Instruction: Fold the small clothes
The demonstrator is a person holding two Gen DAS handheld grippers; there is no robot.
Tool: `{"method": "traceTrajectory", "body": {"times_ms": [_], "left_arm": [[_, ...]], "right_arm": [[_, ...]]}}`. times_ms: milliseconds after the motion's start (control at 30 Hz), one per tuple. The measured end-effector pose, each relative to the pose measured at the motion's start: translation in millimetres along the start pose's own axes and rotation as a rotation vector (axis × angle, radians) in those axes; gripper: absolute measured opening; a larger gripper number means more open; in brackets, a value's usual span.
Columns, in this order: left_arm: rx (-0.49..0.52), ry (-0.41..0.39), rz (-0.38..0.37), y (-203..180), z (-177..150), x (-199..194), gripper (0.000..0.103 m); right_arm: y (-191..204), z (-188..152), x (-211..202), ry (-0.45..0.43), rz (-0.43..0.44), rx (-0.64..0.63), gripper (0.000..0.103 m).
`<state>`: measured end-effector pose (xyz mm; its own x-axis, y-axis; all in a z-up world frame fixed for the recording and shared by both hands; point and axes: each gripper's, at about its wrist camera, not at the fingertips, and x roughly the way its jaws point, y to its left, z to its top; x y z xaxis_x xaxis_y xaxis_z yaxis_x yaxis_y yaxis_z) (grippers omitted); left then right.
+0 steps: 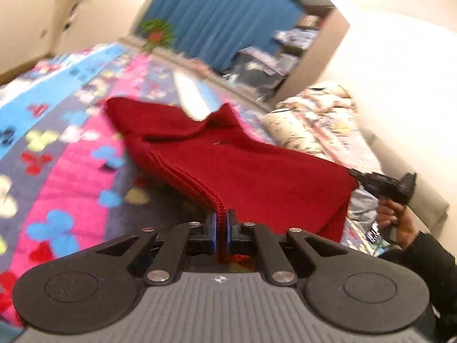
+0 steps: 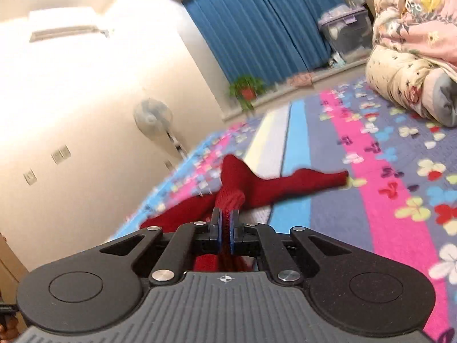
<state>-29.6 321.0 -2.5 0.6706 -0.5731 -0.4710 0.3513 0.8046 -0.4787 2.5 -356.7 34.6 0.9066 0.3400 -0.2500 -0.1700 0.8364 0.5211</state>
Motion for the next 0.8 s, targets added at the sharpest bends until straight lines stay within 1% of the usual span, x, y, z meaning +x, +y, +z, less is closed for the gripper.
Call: {"method": "traceTrajectory", "body": {"times_ms": [33,67,100,133,167,200,233,267,300,333,367,400,433,467,500,533,567,600,633,667,700,733,800], "left_arm": [[-0.014,0.051,0.054,5,-1,10,0.007],[-0.032,0.124,0.112,11,-3,24,0.007],[-0.039,0.183,0.146,14,-5,36,0.008],[-0.02,0.236,0.184,13,-6,47,0.009],[0.007,0.259,0.216,12,-7,53,0.009],[0.027,0.27,0.251,12,-7,58,0.013],[0.02,0.27,0.267,14,-5,58,0.014],[0.005,0.259,0.272,16,-4,58,0.017],[0.003,0.237,0.268,15,-1,57,0.017],[0.007,0.22,0.253,15,-2,53,0.017],[0.013,0.216,0.229,13,0,54,0.018],[0.025,0.229,0.209,9,-3,57,0.018],[0.041,0.252,0.205,3,-5,62,0.018],[0.066,0.287,0.214,-4,-8,70,0.018],[0.093,0.33,0.234,-10,-12,79,0.018],[0.113,0.38,0.26,-11,-16,92,0.019],[0.124,0.425,0.288,-10,-19,102,0.023],[0.137,0.468,0.324,-11,-23,111,0.023],[0.153,0.492,0.353,-12,-25,117,0.023],[0.16,0.491,0.364,-11,-25,119,0.023],[0.157,0.466,0.372,-12,-22,119,0.024],[0.151,0.425,0.381,-15,-16,117,0.025],[0.153,0.31,0.416,-22,-4,110,0.039]], "right_arm": [[-7,-1,10,0.065,-0.06,0.02,0.004],[-17,-4,23,0.143,-0.138,0.038,0.004],[-31,-16,42,0.257,-0.245,0.056,0.005],[-41,-30,59,0.373,-0.325,0.059,0.005],[-47,-48,77,0.518,-0.419,0.031,0.005],[-43,-56,86,0.566,-0.504,-0.043,0.004],[-33,-56,88,0.541,-0.552,-0.13,0.007],[-19,-53,88,0.479,-0.562,-0.225,0.007],[-6,-47,84,0.399,-0.539,-0.281,0.007],[2,-43,81,0.337,-0.495,-0.284,0.007],[6,-41,78,0.311,-0.439,-0.257,0.007],[7,-41,80,0.322,-0.368,-0.222,0.009],[5,-43,86,0.361,-0.308,-0.196,0.012],[6,-48,91,0.403,-0.28,-0.181,0.015],[6,-56,99,0.456,-0.277,-0.179,0.018],[6,-63,110,0.514,-0.293,-0.191,0.027],[6,-74,124,0.595,-0.322,-0.217,0.034],[3,-87,135,0.689,-0.365,-0.252,0.033],[4,-95,139,0.724,-0.39,-0.283,0.034],[9,-93,140,0.714,-0.394,-0.302,0.034],[16,-88,139,0.689,-0.384,-0.312,0.035],[21,-84,135,0.66,-0.37,-0.317,0.037],[31,-80,129,0.614,-0.347,-0.321,0.041]]}}
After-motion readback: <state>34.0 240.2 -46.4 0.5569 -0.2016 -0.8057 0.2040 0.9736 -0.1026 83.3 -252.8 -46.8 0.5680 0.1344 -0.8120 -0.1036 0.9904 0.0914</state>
